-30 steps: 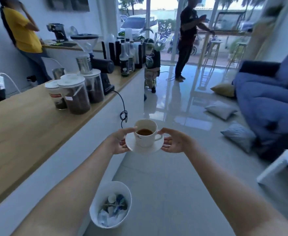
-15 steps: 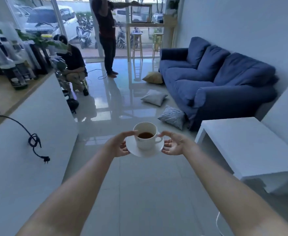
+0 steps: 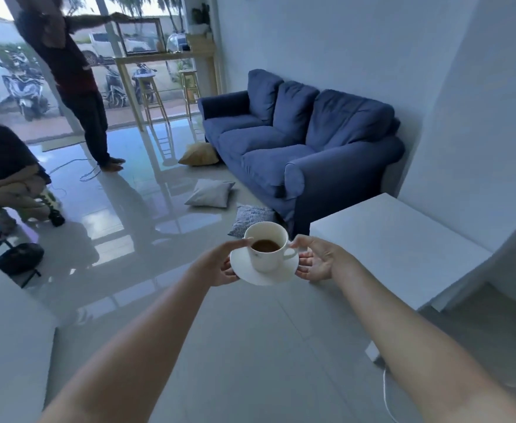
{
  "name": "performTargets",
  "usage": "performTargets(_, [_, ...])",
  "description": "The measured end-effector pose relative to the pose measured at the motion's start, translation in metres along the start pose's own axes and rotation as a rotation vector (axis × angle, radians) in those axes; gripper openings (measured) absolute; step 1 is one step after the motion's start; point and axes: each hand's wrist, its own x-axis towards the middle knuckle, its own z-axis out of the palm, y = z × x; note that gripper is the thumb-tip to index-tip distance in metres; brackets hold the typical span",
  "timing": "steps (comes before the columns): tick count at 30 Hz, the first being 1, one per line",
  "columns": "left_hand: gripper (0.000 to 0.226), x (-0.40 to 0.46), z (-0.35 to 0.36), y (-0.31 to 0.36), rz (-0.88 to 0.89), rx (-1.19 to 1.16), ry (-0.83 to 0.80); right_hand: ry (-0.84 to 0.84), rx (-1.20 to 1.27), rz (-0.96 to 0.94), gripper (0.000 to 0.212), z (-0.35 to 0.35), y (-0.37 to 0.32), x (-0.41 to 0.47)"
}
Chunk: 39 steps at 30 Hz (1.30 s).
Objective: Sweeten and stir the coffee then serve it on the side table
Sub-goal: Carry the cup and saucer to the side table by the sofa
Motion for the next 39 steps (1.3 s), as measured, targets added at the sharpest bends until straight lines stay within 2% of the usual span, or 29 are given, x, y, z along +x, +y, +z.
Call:
performTargets(7, [0.035, 0.074, 0.04, 0.051, -0.052, 0.131, -0.086, 0.088, 0.091, -0.03, 0.041, -0.023, -0.048, 0.04])
performTargets(14, [0.059, 0.151, 0.104, 0.083, -0.077, 0.225, -0.181, 0.183, 0.187, -0.065, 0.047, -0.076, -0.099, 0.075])
performTargets(19, [0.04, 0.206, 0.167, 0.112, -0.085, 0.287, -0.241, 0.227, 0.234, -0.088, 0.055, -0.125, -0.144, 0.105])
performTargets(23, [0.037, 0.243, 0.218, 0.131, -0.094, 0.334, -0.29, 0.264, 0.279, -0.101, 0.061, -0.163, -0.175, 0.124])
performTargets(27, [0.051, 0.275, 0.26, 0.137, -0.12, 0.369, -0.324, 0.306, 0.317, -0.107, 0.062, -0.198, -0.198, 0.135])
performTargets(32, [0.089, 0.316, 0.31, 0.147, -0.158, 0.416, -0.341, 0.359, 0.381, -0.106, 0.063, -0.24, -0.22, 0.153])
performTargets(39, [0.075, 0.378, 0.391, 0.159, -0.231, 0.481, -0.443, 0.465, 0.507, -0.097, 0.054, -0.304, -0.251, 0.189])
